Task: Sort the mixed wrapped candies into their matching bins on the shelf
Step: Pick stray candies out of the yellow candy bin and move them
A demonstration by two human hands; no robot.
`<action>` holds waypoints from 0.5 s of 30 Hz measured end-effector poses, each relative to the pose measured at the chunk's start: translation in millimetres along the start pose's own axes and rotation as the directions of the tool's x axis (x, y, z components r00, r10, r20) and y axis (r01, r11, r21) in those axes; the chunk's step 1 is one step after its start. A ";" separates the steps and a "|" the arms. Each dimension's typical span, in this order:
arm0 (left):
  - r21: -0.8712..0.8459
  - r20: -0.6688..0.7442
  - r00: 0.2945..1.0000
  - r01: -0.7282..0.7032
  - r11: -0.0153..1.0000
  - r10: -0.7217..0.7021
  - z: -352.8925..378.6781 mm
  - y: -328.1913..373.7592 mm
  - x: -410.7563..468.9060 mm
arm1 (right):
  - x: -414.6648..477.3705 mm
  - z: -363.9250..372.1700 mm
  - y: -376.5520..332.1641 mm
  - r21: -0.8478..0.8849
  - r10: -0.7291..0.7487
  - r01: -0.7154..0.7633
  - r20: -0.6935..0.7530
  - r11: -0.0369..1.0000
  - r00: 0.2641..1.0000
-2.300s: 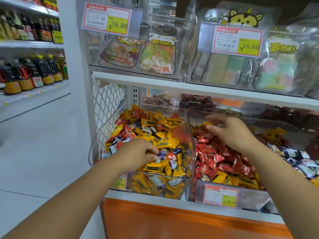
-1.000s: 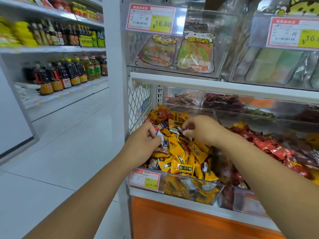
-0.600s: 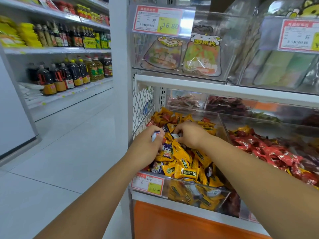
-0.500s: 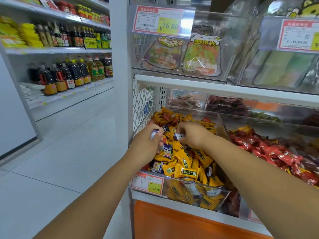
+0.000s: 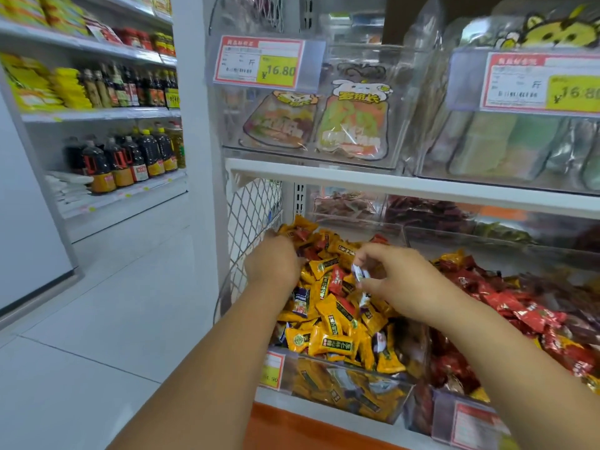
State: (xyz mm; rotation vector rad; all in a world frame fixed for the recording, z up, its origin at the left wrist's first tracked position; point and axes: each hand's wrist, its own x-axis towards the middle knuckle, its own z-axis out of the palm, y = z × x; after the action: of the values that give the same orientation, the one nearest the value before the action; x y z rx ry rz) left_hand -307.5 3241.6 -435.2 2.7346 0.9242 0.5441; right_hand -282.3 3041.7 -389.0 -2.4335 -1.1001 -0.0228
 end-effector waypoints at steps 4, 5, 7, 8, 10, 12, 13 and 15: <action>-0.077 -0.031 0.999 -0.039 0.996 0.036 -2.3 -2.5 -6.0 | -4.7 -0.7 12.0 0.052 -0.007 0.011 -0.070 0.999 0.998; -0.139 -0.038 0.998 -0.052 0.989 0.047 -5.4 -2.6 -10.0 | -4.7 0.3 13.8 0.094 -0.002 0.009 -0.083 0.996 0.997; -0.302 -0.093 0.993 -0.094 0.949 0.069 -14.8 -1.5 -18.8 | -4.4 1.0 16.2 0.180 0.013 0.003 -0.093 0.984 0.996; -0.401 -0.111 0.990 -0.126 0.907 0.088 -19.8 0.2 -22.7 | -4.2 0.3 17.2 0.228 0.023 -0.001 -0.092 0.974 0.996; -0.604 -0.084 0.982 -0.185 0.775 0.168 -30.3 6.8 -31.5 | -7.2 -4.6 18.0 0.371 0.057 -0.017 -0.096 0.929 0.994; -0.723 -0.022 0.965 -0.195 0.662 0.260 -38.3 17.3 -41.7 | -14.4 -13.7 21.0 0.493 0.103 -0.026 -0.129 0.869 0.986; -0.749 -0.004 0.956 -0.198 0.632 0.295 -40.6 24.2 -46.0 | -17.6 -20.2 25.4 0.501 0.129 -0.025 -0.173 0.865 0.977; -0.781 0.008 0.939 -0.208 0.589 0.343 -43.3 42.4 -52.5 | -25.5 -37.5 40.2 0.453 0.171 -0.034 -0.266 0.891 0.949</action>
State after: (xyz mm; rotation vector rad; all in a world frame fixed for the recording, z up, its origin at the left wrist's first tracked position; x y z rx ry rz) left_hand -340.7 3179.2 -397.4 2.0528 0.1164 0.5840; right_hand -264.4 2985.0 -377.1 -1.9901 -0.7395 -0.0927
